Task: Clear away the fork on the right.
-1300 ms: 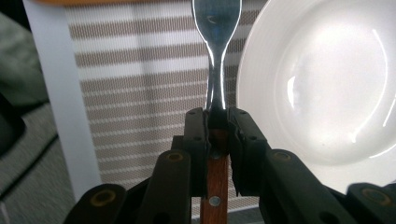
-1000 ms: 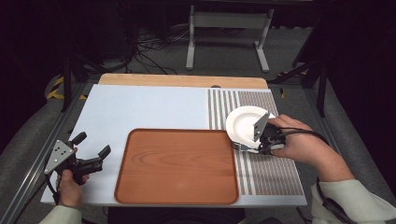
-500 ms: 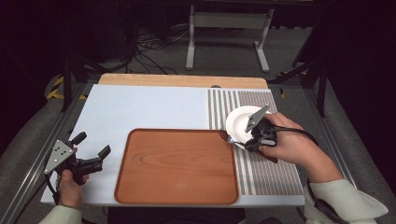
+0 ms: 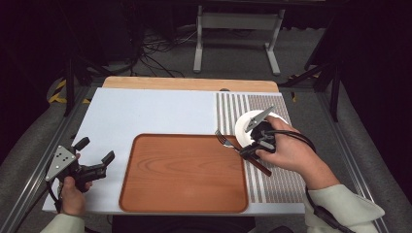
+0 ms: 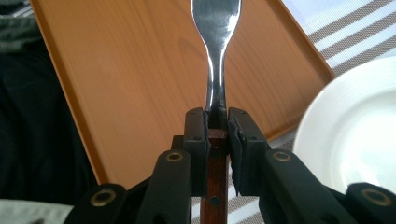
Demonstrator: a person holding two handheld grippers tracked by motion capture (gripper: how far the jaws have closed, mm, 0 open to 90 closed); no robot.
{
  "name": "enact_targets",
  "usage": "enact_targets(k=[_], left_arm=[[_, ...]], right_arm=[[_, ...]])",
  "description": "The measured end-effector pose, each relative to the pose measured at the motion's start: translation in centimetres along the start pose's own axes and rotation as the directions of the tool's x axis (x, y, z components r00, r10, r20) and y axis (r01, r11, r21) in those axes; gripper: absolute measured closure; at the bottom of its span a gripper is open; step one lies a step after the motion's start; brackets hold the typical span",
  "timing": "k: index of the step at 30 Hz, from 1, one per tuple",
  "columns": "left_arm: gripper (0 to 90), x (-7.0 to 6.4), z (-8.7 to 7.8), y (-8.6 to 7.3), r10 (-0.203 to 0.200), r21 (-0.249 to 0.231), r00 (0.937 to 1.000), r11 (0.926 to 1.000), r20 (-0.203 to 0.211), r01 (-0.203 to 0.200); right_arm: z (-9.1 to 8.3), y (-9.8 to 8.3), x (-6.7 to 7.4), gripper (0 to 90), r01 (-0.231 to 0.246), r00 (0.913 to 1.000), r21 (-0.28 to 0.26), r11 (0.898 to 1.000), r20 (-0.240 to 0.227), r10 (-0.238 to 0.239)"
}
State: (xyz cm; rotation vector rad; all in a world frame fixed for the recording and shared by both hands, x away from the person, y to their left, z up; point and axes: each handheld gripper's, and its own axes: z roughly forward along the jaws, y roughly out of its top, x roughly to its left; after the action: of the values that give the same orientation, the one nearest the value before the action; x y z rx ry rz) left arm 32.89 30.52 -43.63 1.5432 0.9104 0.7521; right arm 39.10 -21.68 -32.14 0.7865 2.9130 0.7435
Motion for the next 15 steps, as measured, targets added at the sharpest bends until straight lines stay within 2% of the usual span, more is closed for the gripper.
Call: enact_targets(k=[4,7,9,10,14,15], left_arm=[[0.3,0.0,0.0,0.0,0.000,0.000,1.0000,1.0000,0.000,0.000],[0.3,0.0,0.0,0.0,0.000,-0.001,1.0000,1.0000,0.000,0.000],[0.3,0.0,0.0,0.0,0.000,-0.001,1.0000,1.0000,0.000,0.000],[0.3,0.0,0.0,0.0,0.000,-0.002,1.0000,1.0000,0.000,0.000],[0.3,0.0,-0.1,0.0,0.000,0.000,1.0000,1.0000,0.001,0.000],[0.3,0.0,-0.1,0.0,0.000,0.000,1.0000,1.0000,0.001,0.000]], right_arm=[[0.3,0.4,0.2,78.8,-0.036,0.9993,-0.003,0.999,-0.008,0.036],[0.7,0.6,0.5,78.7,-0.086,0.9963,-0.002,0.996,-0.007,0.086],[0.7,0.7,0.5,78.7,-0.094,0.9956,-0.006,0.996,-0.005,0.094],[0.9,0.9,0.7,78.8,-0.130,0.9916,-0.014,0.991,-0.005,0.130],[1.4,1.1,0.8,78.8,-0.175,0.9845,-0.011,0.984,0.005,0.175],[1.6,1.2,0.9,78.8,-0.198,0.9801,-0.007,0.980,-0.002,0.198]])
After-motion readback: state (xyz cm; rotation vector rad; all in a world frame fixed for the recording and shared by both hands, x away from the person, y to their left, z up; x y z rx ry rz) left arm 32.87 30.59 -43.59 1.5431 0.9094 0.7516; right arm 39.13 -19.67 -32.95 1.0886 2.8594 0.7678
